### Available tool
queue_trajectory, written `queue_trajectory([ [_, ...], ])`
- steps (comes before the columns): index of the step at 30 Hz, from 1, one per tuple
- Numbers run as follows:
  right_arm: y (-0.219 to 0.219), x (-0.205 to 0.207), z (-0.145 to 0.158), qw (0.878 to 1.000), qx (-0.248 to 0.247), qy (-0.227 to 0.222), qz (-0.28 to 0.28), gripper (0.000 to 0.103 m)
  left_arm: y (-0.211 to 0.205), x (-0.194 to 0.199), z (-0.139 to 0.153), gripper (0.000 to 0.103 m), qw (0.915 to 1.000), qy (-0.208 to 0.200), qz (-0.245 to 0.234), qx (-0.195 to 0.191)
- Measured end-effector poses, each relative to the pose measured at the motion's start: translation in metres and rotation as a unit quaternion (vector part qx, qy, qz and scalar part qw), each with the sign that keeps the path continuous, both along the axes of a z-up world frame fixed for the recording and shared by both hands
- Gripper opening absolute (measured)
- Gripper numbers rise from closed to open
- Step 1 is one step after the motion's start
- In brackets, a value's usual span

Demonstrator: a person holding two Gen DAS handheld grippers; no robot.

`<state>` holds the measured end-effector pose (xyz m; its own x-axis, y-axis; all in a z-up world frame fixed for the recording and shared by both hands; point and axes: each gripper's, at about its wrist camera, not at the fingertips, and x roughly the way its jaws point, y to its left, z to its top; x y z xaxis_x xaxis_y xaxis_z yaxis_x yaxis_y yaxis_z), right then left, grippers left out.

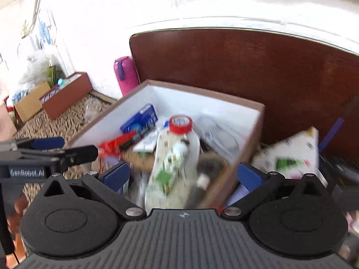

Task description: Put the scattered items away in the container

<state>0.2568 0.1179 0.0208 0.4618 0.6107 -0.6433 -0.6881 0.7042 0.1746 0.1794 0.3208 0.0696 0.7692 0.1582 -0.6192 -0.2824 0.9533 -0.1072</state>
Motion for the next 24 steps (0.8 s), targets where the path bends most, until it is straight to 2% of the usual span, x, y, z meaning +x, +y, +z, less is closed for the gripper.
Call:
queue_trajectory([
  [4, -0.027, -0.043, -0.003, 1.0, -0.014, -0.02, 0.012, 0.102, -0.027, -0.033, -0.003, 0.103, 0.9998, 0.01, -0.015, -0.004],
  [10, -0.052, -0.092, -0.013, 0.996, -0.064, -0.052, 0.029, 0.102, -0.067, -0.069, -0.009, 0.103, 0.999, 0.014, -0.004, 0.041],
  [14, -0.063, -0.112, -0.015, 0.995, -0.077, -0.059, 0.032, 0.102, -0.082, -0.082, -0.013, 0.103, 0.9992, 0.017, -0.006, 0.037],
  [24, -0.083, -0.144, -0.012, 0.995, -0.072, -0.063, 0.027, 0.102, -0.109, -0.111, -0.01, 0.103, 0.9979, 0.017, -0.019, 0.059],
])
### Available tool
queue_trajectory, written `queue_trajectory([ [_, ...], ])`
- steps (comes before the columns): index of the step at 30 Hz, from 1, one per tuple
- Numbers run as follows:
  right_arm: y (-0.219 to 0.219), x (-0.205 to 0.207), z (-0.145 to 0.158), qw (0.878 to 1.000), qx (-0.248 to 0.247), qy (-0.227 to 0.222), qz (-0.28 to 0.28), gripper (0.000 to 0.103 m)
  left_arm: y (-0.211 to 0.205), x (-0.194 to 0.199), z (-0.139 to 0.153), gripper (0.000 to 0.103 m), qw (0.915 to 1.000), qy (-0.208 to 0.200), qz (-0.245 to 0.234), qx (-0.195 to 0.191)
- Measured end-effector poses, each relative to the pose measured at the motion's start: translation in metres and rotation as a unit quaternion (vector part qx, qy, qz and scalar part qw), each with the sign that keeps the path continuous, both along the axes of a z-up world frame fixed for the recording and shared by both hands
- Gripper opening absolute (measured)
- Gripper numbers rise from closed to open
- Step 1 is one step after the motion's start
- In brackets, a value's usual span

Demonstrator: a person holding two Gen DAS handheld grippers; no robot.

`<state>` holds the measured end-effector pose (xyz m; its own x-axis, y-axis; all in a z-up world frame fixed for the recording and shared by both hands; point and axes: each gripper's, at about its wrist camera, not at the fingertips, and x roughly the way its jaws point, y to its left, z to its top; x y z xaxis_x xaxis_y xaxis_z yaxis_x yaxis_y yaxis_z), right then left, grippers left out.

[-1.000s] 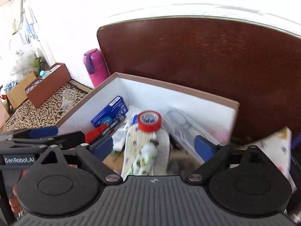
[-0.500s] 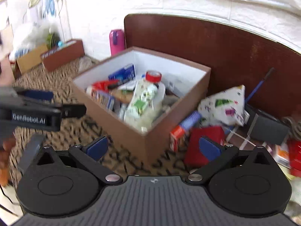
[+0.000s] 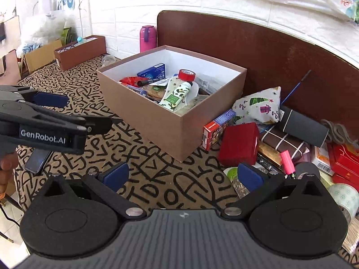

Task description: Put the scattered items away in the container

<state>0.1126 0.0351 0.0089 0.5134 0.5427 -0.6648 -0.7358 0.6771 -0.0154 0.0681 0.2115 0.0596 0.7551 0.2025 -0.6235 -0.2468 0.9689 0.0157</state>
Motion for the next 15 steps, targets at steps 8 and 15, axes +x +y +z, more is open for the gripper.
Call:
queue_trajectory([
  [8, 0.0, -0.013, 0.004, 1.0, 0.0, -0.011, 0.004, 0.102, -0.009, -0.013, 0.002, 0.103, 0.9999, -0.004, -0.001, 0.01],
  [15, 0.004, -0.015, 0.003, 1.0, -0.004, -0.011, 0.005, 0.102, -0.004, -0.015, 0.003, 0.103, 1.0, -0.008, 0.0, -0.005],
])
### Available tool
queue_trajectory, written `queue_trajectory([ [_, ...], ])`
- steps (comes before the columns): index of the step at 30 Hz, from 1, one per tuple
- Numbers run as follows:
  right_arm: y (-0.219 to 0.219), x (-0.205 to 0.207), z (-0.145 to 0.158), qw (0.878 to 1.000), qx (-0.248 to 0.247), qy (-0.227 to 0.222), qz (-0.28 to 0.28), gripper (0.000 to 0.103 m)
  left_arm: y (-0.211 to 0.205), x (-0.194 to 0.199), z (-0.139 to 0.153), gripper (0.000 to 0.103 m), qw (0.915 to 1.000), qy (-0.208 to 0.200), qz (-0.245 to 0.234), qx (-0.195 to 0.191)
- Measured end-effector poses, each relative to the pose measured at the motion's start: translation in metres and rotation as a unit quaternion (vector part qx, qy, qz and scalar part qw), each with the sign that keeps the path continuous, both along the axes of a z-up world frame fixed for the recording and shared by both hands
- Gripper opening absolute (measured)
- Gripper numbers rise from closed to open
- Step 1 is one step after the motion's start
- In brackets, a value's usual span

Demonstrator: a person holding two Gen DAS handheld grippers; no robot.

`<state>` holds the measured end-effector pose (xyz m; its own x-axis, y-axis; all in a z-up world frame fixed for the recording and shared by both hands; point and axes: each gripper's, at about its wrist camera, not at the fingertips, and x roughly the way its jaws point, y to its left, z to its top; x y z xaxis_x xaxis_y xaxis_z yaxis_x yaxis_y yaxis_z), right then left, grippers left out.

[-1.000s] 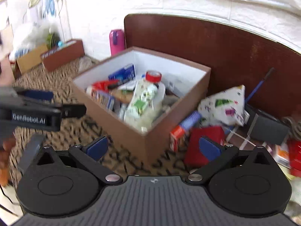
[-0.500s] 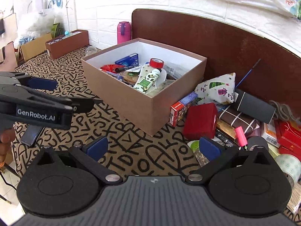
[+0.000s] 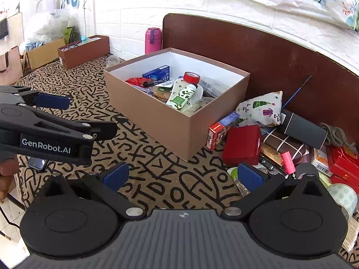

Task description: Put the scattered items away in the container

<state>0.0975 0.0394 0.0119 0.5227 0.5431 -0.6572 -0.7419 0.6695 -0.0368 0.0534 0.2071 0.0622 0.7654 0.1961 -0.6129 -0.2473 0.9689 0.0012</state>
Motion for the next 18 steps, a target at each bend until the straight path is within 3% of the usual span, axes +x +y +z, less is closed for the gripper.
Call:
queue_trajectory([
  [18, 0.0033, 0.0031, -0.0082, 1.0, -0.011, 0.015, -0.001, 0.102, 0.0042, 0.0044, -0.0065, 0.103, 1.0, 0.002, -0.003, -0.004],
])
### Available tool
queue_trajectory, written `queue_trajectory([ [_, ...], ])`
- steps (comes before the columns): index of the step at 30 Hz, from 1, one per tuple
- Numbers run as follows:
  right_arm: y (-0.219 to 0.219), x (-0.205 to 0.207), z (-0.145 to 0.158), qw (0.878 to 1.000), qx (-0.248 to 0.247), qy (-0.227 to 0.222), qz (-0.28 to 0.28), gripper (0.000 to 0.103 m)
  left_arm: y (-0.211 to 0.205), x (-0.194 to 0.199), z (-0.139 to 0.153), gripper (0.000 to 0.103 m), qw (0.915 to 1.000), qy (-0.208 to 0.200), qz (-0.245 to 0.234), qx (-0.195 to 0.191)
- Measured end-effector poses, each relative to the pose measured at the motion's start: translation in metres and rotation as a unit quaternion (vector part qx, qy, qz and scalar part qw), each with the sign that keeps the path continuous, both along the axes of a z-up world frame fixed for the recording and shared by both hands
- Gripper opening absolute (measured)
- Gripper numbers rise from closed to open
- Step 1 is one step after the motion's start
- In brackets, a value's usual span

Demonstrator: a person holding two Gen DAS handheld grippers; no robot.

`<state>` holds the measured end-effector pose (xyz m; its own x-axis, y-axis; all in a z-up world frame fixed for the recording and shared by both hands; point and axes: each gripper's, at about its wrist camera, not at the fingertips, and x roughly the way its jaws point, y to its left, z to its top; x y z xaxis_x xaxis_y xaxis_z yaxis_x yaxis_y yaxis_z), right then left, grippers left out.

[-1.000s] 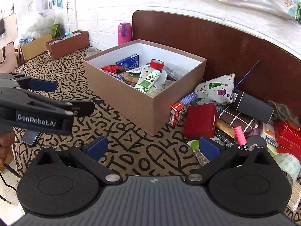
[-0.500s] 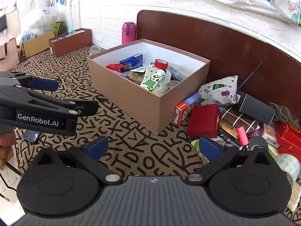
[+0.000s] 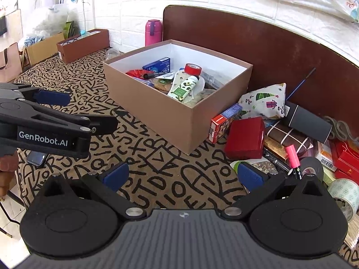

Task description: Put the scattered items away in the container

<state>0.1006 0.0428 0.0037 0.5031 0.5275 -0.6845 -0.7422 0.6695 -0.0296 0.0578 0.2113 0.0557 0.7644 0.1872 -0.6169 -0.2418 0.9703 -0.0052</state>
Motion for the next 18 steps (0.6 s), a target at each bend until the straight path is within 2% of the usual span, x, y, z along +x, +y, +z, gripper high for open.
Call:
queue_trajectory([
  [4, -0.0002, 0.0005, -0.0015, 1.0, -0.001, 0.003, -0.001, 0.102, -0.0032, -0.0016, 0.0007, 0.103, 0.9999, -0.006, 0.0, 0.016],
  [18, -0.0004, 0.0008, -0.0017, 1.0, 0.0, 0.005, -0.001, 0.102, -0.0088, -0.0041, 0.0025, 0.103, 0.9997, -0.009, -0.011, 0.02],
])
